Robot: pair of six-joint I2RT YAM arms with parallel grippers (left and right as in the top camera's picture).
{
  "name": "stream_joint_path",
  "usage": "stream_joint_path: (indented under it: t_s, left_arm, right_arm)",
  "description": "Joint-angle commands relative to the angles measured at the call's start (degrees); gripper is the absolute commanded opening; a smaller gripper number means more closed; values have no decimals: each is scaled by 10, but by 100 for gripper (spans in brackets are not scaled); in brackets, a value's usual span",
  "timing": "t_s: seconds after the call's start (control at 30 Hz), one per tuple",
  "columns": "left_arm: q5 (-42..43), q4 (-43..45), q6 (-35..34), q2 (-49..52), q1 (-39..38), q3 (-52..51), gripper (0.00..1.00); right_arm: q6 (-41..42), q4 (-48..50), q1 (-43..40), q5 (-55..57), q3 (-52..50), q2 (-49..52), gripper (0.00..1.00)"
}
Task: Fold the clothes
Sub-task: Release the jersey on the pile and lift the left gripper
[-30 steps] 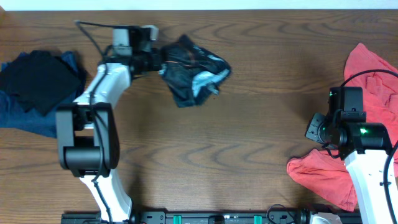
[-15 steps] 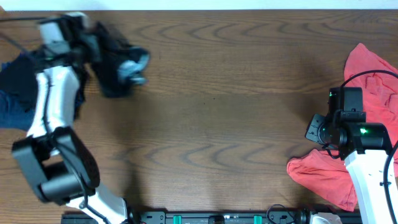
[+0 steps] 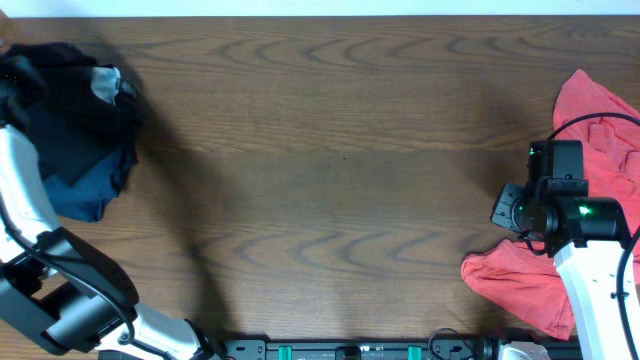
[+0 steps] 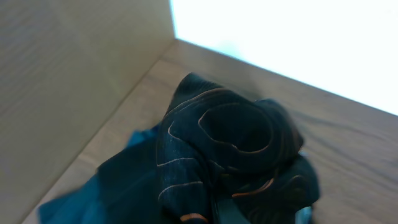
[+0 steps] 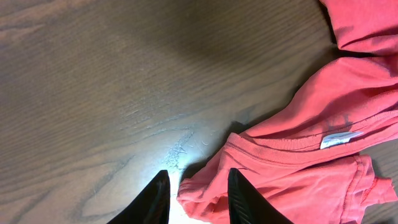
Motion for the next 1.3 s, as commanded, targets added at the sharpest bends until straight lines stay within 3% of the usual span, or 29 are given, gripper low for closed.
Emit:
stream_joint_path:
  t_s: [0.0,0.53,0.57,0.63,0.77,1.1,1.27]
  left_arm:
    - [-1,-16,-11,-10,23,11,6]
    - [-2,-107,-15,-5,93,-17,6]
    - [-1,-115,-16,-5,95,-17,17]
    - [-1,-132,-16,-5,96,-17,98]
    - [10,-150,-82,-10,95,-16,98]
    - [301,-164,-113,-59,80,-16,98]
    - [319,-210,-106,-68,23,-16,98]
  right_arm:
    - [-7,-1,3,2,9,-5,29]
    - [-7,3,3,16,9,-5,29]
    - [-7,5,3,16,9,-5,30]
    - [-10,11,3,16,9,-5,30]
    - [-12,30,3,16,9,-5,31]
    - [-41,116,3,1,9,32,33]
    - [-103,188,4,-72,9,97,39]
